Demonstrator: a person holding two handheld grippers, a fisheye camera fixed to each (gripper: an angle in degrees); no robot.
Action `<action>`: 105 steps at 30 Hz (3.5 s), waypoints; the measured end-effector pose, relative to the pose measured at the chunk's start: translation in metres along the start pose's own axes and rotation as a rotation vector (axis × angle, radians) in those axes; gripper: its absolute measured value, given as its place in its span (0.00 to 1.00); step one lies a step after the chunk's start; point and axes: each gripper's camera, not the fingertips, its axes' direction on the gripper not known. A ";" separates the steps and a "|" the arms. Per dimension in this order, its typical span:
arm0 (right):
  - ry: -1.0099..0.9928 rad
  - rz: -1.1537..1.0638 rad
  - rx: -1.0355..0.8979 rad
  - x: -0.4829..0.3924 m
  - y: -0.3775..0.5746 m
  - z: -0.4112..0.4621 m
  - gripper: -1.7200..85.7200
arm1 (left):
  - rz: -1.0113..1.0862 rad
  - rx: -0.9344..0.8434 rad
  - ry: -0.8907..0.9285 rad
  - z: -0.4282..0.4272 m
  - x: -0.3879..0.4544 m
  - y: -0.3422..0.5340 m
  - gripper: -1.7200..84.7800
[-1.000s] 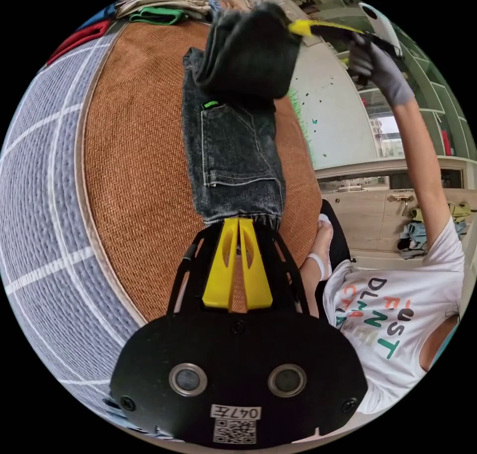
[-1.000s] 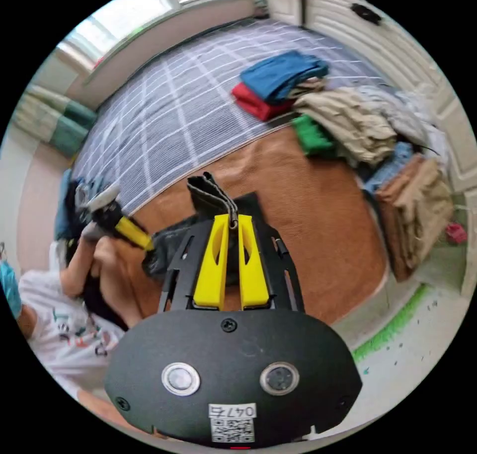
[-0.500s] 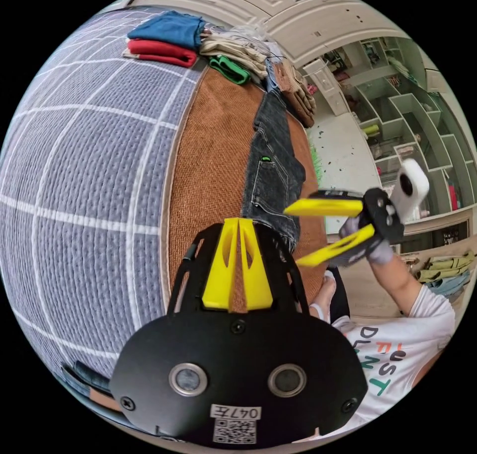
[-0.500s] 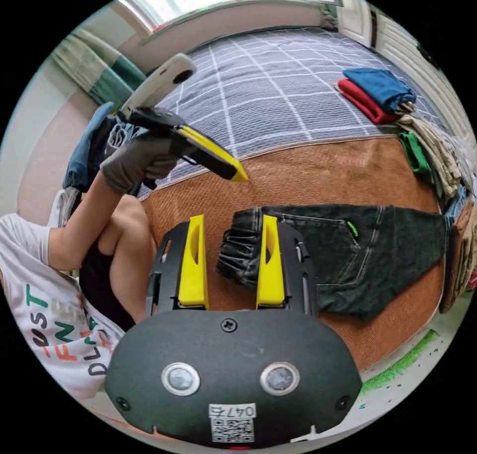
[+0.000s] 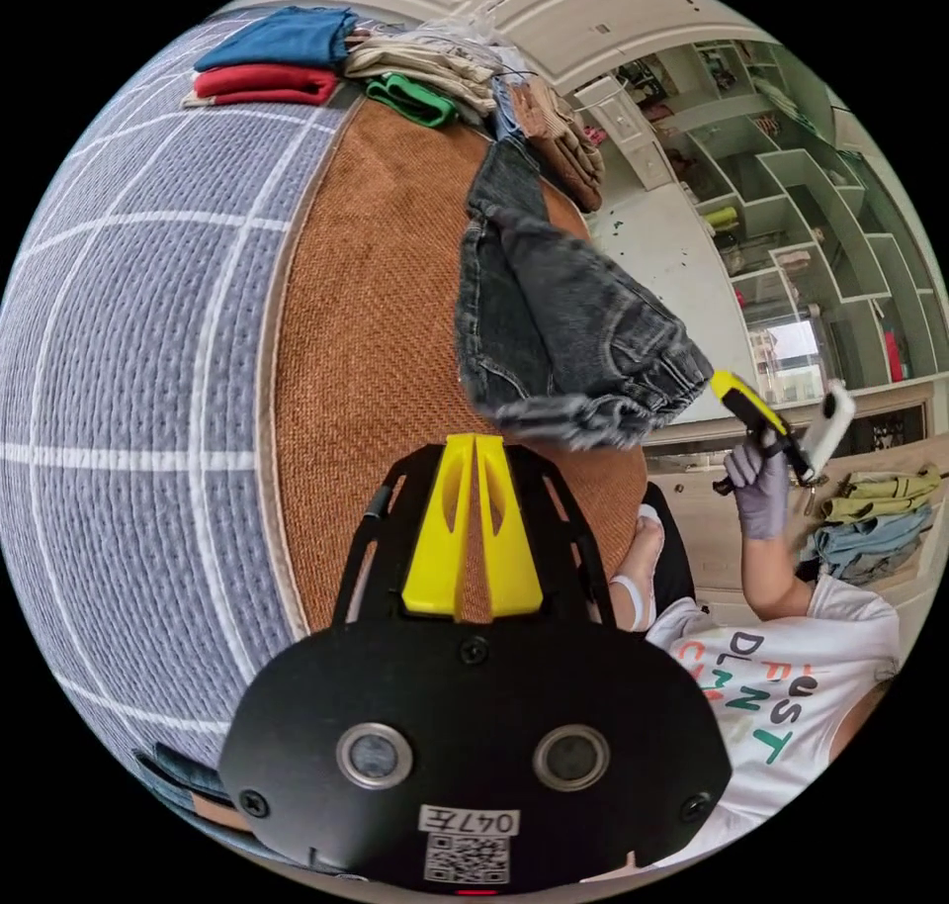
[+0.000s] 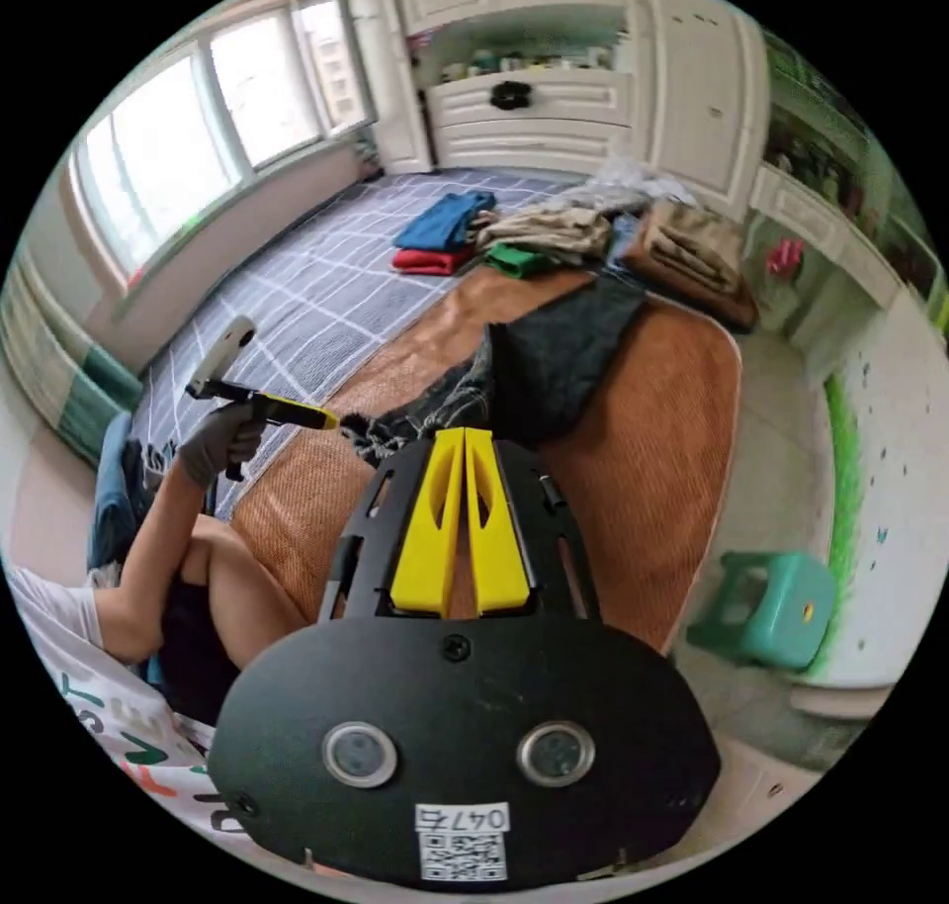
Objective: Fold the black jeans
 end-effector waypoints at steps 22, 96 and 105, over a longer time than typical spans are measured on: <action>-0.469 0.027 -0.372 -0.004 0.158 0.097 0.01 | 0.338 -0.073 -0.244 -0.032 0.135 0.031 0.01; 0.801 0.095 -0.221 0.322 0.668 -0.233 0.01 | -0.115 0.294 -0.765 -0.222 0.273 0.046 0.01; 0.769 0.236 -0.138 0.448 0.831 -0.375 0.01 | 0.032 0.259 -0.920 -0.170 0.410 0.033 0.01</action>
